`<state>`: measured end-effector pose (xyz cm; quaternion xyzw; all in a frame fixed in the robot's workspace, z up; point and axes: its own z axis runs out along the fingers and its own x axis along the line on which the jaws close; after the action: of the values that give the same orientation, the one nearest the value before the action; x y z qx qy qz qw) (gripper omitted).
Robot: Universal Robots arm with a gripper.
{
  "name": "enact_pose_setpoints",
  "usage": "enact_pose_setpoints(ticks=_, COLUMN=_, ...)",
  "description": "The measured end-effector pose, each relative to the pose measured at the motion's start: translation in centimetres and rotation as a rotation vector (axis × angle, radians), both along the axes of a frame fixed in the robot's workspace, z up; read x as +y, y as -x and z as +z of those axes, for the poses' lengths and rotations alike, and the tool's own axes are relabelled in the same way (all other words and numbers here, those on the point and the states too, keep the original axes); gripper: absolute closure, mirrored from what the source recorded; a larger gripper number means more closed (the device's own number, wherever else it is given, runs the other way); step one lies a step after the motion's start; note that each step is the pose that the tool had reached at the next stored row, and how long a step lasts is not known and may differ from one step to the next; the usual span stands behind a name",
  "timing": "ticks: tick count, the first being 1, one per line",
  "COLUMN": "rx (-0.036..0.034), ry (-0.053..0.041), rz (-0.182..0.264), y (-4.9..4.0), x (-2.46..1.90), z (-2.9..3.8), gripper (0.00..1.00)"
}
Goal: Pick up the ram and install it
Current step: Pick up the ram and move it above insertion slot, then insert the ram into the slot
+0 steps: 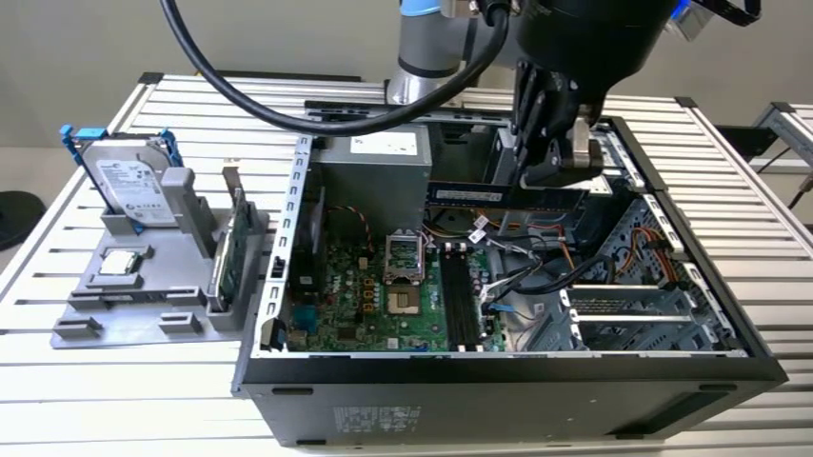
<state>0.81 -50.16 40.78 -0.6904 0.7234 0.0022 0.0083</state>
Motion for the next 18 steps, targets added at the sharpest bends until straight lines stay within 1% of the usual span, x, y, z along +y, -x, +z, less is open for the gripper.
enact_pose_setpoints(ticks=6, rx=0.0, ry=0.0002, rz=-0.019, y=0.0, x=0.02, z=-0.07, gripper=1.0)
enact_pose_setpoints(ticks=9, rx=0.0, ry=0.0002, rz=-0.038, y=0.0, x=0.05, z=-0.13, gripper=1.0)
enact_pose_setpoints(ticks=11, rx=0.0, ry=0.0001, rz=-0.055, y=0.0, x=0.07, z=-0.19, gripper=1.0)
enact_pose_setpoints(ticks=18, rx=0.0001, ry=0.0002, rz=-0.143, y=0.0, x=0.07, z=-0.48, gripper=1.0)
